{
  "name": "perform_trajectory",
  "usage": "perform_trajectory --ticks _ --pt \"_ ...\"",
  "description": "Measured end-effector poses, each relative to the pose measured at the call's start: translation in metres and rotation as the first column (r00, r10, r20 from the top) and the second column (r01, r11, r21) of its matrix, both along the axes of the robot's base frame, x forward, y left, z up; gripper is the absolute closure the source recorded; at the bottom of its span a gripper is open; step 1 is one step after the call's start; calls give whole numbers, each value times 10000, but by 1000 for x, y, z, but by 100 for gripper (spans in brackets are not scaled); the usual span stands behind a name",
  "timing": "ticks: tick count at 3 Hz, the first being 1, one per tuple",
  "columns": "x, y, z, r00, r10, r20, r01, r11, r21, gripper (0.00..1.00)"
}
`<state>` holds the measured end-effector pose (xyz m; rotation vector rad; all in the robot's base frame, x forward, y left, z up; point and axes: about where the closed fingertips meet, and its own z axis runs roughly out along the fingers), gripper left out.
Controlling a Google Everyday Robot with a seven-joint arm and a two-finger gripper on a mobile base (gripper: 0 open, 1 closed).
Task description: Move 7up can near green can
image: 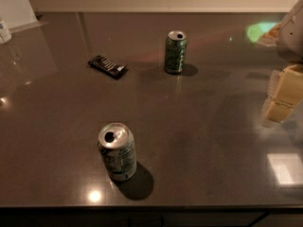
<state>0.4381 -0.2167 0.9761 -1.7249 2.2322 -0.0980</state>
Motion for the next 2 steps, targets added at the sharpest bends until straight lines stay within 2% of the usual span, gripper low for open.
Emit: perform_trajectory --ticks 1,2 --pt "0 0 0 10000 0 2 0 10000 0 0" --pt "-1 4 -3 9998 172 -68 -169 9992 352 0"
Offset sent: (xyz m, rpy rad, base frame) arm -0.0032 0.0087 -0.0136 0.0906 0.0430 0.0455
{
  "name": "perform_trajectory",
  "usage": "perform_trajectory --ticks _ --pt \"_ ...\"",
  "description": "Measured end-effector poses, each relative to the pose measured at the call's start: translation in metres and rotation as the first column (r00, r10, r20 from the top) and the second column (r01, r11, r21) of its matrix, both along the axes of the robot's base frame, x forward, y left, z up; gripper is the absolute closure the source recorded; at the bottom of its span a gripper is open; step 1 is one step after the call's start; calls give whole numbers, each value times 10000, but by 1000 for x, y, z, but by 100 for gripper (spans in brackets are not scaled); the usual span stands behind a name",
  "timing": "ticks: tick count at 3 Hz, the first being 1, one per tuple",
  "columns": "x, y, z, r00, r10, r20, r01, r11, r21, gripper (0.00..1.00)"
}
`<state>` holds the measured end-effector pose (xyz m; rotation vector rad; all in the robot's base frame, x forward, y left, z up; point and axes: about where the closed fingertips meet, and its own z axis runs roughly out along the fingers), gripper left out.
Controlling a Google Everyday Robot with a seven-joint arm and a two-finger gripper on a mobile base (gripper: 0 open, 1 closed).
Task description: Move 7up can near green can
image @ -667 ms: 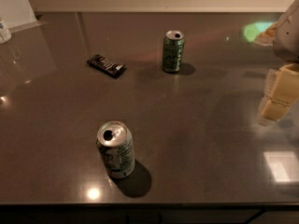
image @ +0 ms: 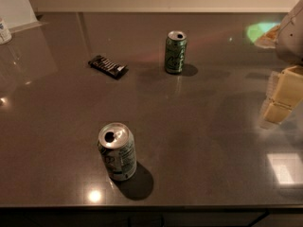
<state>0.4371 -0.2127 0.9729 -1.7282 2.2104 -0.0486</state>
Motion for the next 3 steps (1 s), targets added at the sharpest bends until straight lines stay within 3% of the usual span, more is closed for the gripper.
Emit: perform_trajectory --ticks 1,2,3 --pt "-4 16 -14 9989 392 -253 -370 9960 809 0" --pt "-8 45 -30 9947 928 -436 -838 9806 1770 0" --pt "-13 79 -45 9873 1521 -452 -1339 9515 2771 0"
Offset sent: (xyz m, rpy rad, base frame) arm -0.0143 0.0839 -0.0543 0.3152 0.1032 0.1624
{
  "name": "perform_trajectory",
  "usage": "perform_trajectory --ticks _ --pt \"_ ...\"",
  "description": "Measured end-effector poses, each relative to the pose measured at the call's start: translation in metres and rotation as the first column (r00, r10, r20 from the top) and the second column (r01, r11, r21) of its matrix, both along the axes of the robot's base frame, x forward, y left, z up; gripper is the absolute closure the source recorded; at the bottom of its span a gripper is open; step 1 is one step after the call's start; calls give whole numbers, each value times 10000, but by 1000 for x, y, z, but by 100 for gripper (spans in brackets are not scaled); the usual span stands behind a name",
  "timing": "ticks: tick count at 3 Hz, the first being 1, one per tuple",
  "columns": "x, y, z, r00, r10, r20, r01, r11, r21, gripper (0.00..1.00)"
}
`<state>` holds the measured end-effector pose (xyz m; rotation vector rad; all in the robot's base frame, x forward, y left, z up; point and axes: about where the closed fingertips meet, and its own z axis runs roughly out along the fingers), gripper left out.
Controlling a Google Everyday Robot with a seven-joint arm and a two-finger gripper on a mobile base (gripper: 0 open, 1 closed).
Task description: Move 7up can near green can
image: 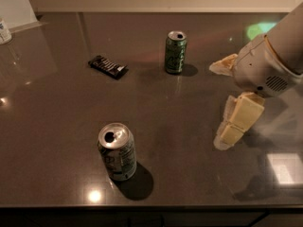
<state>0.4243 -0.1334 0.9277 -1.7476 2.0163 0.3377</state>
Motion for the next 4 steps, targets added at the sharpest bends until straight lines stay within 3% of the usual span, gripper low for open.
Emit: perform_trajectory --ticks 1,2,4 --pt "-12 42 -17 9974 670 -258 -634 9905 1222 0" --pt "-22 73 -29 9930 1103 -421 -991 9724 2111 0" --pt "-37 127 -47 9842 1712 -458 -1450 9264 3475 0"
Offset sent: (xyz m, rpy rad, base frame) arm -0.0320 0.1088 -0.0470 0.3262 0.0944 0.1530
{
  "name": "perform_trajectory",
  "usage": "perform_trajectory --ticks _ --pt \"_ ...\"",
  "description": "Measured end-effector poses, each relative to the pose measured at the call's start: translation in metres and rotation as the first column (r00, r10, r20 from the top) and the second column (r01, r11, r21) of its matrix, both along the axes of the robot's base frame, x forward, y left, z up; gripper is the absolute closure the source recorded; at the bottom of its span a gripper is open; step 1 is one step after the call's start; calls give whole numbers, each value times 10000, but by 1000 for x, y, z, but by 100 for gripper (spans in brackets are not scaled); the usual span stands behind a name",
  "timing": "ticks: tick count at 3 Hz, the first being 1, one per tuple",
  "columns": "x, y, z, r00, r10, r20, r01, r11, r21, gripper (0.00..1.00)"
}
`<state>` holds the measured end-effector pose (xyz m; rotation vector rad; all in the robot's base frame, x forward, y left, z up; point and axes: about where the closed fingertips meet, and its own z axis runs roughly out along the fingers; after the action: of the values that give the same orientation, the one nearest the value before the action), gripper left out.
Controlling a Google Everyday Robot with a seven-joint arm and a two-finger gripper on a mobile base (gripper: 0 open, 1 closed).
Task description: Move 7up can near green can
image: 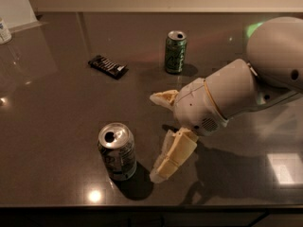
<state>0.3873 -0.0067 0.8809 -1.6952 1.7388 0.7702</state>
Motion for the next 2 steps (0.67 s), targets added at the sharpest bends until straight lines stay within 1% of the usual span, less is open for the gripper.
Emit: perform_trajectory --ticks 1,2 --pt "-8 21 -4 9999 164 -16 -163 9977 663 0" --pt "-14 38 -7 9996 278 -99 -265 9924 1202 0"
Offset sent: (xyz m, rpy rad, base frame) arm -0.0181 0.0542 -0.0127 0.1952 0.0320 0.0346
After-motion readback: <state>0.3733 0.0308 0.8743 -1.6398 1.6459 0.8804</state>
